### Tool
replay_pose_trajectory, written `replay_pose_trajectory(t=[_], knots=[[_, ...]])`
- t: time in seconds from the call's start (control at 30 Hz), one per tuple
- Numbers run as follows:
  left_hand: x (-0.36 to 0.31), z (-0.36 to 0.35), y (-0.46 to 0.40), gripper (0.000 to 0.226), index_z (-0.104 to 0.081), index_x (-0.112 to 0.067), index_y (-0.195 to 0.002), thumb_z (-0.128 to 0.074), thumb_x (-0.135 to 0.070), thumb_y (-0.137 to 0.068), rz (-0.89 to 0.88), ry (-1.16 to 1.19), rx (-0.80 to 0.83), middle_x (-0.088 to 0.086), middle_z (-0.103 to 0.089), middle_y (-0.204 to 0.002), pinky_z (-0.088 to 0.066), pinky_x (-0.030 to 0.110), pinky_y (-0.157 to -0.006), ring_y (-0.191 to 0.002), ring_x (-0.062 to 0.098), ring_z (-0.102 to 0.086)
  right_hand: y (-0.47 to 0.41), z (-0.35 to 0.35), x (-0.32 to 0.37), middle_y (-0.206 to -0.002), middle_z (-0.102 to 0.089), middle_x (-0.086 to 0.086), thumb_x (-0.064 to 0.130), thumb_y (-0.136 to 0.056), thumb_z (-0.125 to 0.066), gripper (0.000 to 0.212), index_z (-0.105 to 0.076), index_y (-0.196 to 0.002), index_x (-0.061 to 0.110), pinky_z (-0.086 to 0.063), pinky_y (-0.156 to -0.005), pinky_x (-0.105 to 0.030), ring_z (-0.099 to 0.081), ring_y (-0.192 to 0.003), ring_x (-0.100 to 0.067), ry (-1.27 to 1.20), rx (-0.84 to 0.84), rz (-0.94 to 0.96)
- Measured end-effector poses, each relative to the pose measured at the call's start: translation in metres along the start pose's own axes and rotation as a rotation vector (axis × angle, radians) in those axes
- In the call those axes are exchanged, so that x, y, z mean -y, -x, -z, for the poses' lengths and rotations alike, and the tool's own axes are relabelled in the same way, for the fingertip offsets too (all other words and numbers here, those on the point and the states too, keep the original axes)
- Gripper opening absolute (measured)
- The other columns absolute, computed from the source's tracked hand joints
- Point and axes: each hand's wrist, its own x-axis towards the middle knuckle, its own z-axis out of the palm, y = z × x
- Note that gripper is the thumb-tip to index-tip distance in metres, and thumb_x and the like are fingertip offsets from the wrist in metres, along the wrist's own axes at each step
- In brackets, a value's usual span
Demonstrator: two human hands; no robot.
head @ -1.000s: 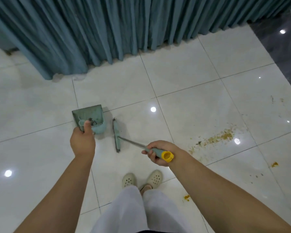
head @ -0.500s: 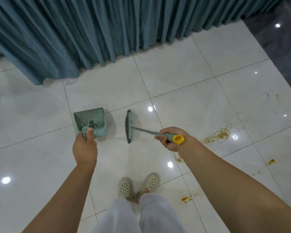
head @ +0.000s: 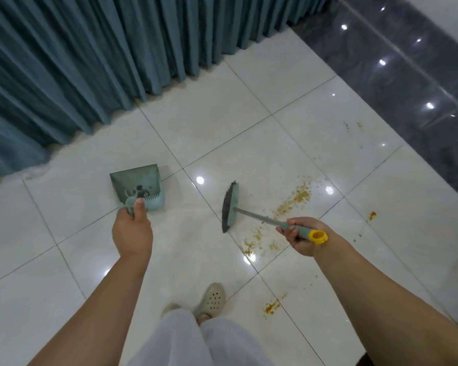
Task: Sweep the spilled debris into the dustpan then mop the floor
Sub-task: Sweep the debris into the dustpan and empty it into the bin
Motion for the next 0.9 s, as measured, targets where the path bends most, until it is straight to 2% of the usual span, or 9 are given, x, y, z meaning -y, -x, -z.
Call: replay_pose_trajectory(t=[0.1, 0.27, 0.4, 0.47, 0.53, 0.63, 0.8, 0.9], knots=[[-0.017, -0.025, 0.006, 0.045, -0.048, -0.007, -0.077, -0.041, -0.048, -0.096, -0.054, -0.010, 0.041, 0.009, -0.058, -0.072, -0.043, 0.032, -0.061, -0.067, 0.029, -0.056, 0.007, 0.037, 0.009, -0.091, -0.052, -0.022, 0.008, -0.098, -0.043, 0.025, -0.040, -0.123, 0.002, -0.039, -0.027, -0.013, -0.045, -0.026, -0.010, -0.052, -0.059, 0.006], [-0.040, -0.052, 0.007, 0.041, -0.043, -0.015, -0.070, -0.040, -0.047, -0.097, -0.132, -0.060, 0.124, 0.001, -0.054, -0.063, -0.039, 0.029, -0.054, -0.063, 0.026, -0.053, 0.022, 0.073, 0.018, -0.085, -0.051, -0.019, 0.010, -0.099, -0.043, 0.027, -0.037, -0.123, -0.002, -0.039, -0.028, -0.012, -0.046, -0.026, -0.010, -0.152, -0.085, 0.019], [-0.059, -0.068, -0.001, 0.042, -0.043, -0.014, -0.072, -0.041, -0.048, -0.096, -0.131, -0.028, 0.188, 0.006, -0.056, -0.067, -0.050, 0.042, -0.065, -0.068, 0.031, -0.057, 0.030, 0.073, 0.027, -0.053, -0.055, -0.017, 0.011, -0.100, -0.040, 0.026, -0.038, -0.118, -0.006, -0.039, -0.027, -0.012, -0.043, -0.024, -0.008, -0.177, -0.061, 0.012], [-0.068, -0.076, -0.009, 0.045, -0.047, -0.008, -0.079, -0.040, -0.049, -0.096, -0.137, -0.029, 0.209, 0.009, -0.058, -0.072, -0.053, 0.047, -0.069, -0.072, 0.034, -0.060, 0.033, 0.063, 0.034, -0.067, -0.055, -0.017, 0.010, -0.099, -0.040, 0.024, -0.040, -0.116, -0.006, -0.040, -0.028, -0.012, -0.044, -0.026, -0.007, -0.173, -0.031, 0.017], [-0.077, -0.082, -0.021, 0.046, -0.049, -0.007, -0.081, -0.040, -0.049, -0.096, -0.149, -0.033, 0.220, 0.008, -0.059, -0.072, -0.052, 0.045, -0.068, -0.072, 0.034, -0.061, 0.033, 0.047, 0.042, -0.073, -0.052, -0.015, 0.010, -0.098, -0.041, 0.021, -0.043, -0.112, -0.006, -0.041, -0.029, -0.013, -0.046, -0.028, -0.007, -0.176, 0.014, 0.005], [-0.093, -0.091, -0.049, 0.046, -0.050, -0.007, -0.081, -0.039, -0.049, -0.096, -0.172, -0.051, 0.224, 0.009, -0.060, -0.073, -0.050, 0.041, -0.064, -0.071, 0.034, -0.060, 0.025, 0.001, 0.052, -0.056, -0.054, -0.013, 0.009, -0.097, -0.042, 0.019, -0.048, -0.103, -0.008, -0.042, -0.028, -0.014, -0.048, -0.030, -0.008, -0.167, 0.098, -0.040], [-0.125, -0.097, -0.113, 0.046, -0.050, -0.007, -0.083, -0.040, -0.049, -0.096, -0.153, -0.079, 0.198, 0.012, -0.061, -0.078, -0.049, 0.038, -0.064, -0.072, 0.032, -0.059, -0.003, -0.099, 0.069, -0.073, -0.055, -0.013, 0.006, -0.095, -0.044, 0.018, -0.051, -0.100, -0.009, -0.042, -0.030, -0.014, -0.048, -0.033, -0.008, -0.118, 0.187, -0.093], [-0.149, -0.096, -0.163, 0.046, -0.052, -0.006, -0.084, -0.040, -0.049, -0.096, -0.144, -0.107, 0.199, 0.013, -0.061, -0.079, -0.053, 0.044, -0.071, -0.076, 0.034, -0.061, -0.021, -0.167, 0.084, -0.054, -0.055, -0.011, 0.008, -0.096, -0.044, 0.019, -0.052, -0.095, -0.010, -0.042, -0.030, -0.014, -0.047, -0.031, -0.008, -0.090, 0.231, -0.168]])
